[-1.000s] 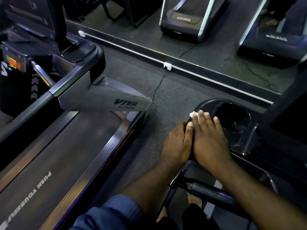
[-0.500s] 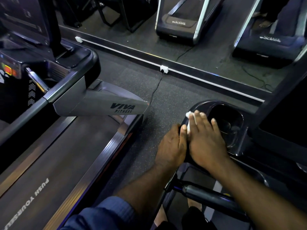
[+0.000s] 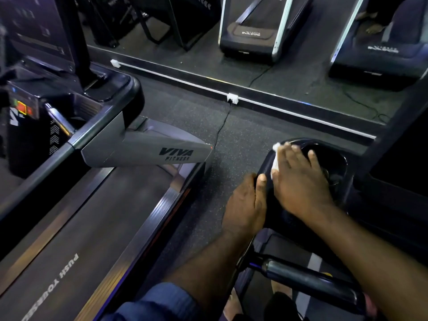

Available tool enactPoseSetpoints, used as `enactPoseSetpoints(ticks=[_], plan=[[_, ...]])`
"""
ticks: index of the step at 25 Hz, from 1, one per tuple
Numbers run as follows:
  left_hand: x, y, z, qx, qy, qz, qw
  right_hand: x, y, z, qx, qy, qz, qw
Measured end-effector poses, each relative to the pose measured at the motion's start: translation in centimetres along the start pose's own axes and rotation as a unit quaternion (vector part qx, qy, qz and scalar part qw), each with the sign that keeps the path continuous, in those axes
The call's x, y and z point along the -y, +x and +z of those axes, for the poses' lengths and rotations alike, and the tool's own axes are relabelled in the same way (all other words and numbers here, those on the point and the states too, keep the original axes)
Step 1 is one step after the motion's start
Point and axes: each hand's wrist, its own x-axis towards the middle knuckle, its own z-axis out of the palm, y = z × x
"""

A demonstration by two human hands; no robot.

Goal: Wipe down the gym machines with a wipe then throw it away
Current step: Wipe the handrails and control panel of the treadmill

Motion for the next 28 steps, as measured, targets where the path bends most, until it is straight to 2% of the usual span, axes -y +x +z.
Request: enactPoseSetpoints(ticks=[2, 4, 8, 10, 14, 17, 19, 21, 25, 28], plan=[[0.3, 0.0, 0.2, 0.001, -0.032, -0.007, 0.999, 0.9, -4.8, 0.5, 0.011, -0.034, -0.078, 0.996], [0.2, -0.4, 0.0, -0.010, -0.050, -0.004, 0.999, 0.1, -4.6, 0.9, 0.001, -0.041, -0.106, 0.993], [-0.2, -0.6, -0.2, -0.012, -0.044, 0.001, 0.999, -2.3, 1.6, 1.4, -0.035, -0.031, -0.040, 0.998], [0.0, -0.5, -0.2, -0.017, -0.053, 0.000, 0.998, -2.1, 1.0, 1.9, -0.060, -0.033, -0.058, 0.996], [0.7, 0.1, -0.1, -0.031, -0.048, -0.002, 0.998, -2.9, -6.9, 2.7, -0.095, -0.040, -0.237, 0.966], [1.1, 0.5, 0.2, -0.054, 0.009, 0.010, 0.998, -7.0, -7.6, 2.3, -0.092, -0.107, -0.379, 0.915], [1.3, 0.3, -0.1, -0.046, 0.059, -0.003, 0.997, -8.2, -6.8, 2.3, -0.093, -0.155, -0.429, 0.885], [1.3, -1.0, -0.5, -0.020, 0.110, -0.018, 0.994, -7.9, -5.8, 2.2, -0.099, -0.165, -0.437, 0.879], [1.4, -6.1, 0.0, 0.015, 0.243, 0.017, 0.970, -7.9, -5.9, 2.5, -0.089, -0.152, -0.437, 0.882], [2.4, -8.3, -0.2, 0.027, 0.316, 0.034, 0.948, -10.2, -8.2, 2.8, -0.047, -0.162, -0.520, 0.837]])
